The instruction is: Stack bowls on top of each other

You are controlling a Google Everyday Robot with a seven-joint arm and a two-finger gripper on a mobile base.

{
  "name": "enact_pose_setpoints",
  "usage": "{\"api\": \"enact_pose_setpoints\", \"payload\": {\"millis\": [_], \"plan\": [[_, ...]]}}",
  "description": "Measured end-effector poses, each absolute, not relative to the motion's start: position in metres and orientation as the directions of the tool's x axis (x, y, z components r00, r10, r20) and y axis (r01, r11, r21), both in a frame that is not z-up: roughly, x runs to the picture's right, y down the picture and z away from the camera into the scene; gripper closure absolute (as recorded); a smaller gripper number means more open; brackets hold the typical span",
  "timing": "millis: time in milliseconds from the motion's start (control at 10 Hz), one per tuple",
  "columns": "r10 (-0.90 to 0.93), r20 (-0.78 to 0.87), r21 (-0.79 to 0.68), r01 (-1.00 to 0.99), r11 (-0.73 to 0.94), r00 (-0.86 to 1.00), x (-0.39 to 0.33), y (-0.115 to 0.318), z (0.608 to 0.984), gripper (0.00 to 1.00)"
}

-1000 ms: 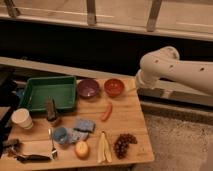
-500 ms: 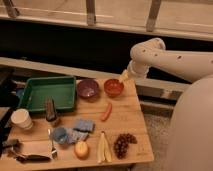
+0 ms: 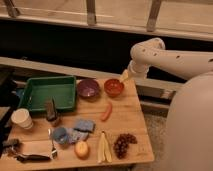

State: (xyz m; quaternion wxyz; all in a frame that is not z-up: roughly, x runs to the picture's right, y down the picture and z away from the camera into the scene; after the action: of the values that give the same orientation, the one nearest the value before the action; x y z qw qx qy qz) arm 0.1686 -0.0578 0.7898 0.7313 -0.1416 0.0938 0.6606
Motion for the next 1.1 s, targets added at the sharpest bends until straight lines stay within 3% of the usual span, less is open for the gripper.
{"api": "enact_pose_setpoints", "payload": {"millis": [600,1100], "plan": [[0.919,-0.393,-0.091,-0.996,0.003,0.038,0.158,-0.026,0.911,0.20],[0.914,-0.403,-0.093,-0.996,0.015,0.051,0.156,-0.019,0.916,0.20]]}}
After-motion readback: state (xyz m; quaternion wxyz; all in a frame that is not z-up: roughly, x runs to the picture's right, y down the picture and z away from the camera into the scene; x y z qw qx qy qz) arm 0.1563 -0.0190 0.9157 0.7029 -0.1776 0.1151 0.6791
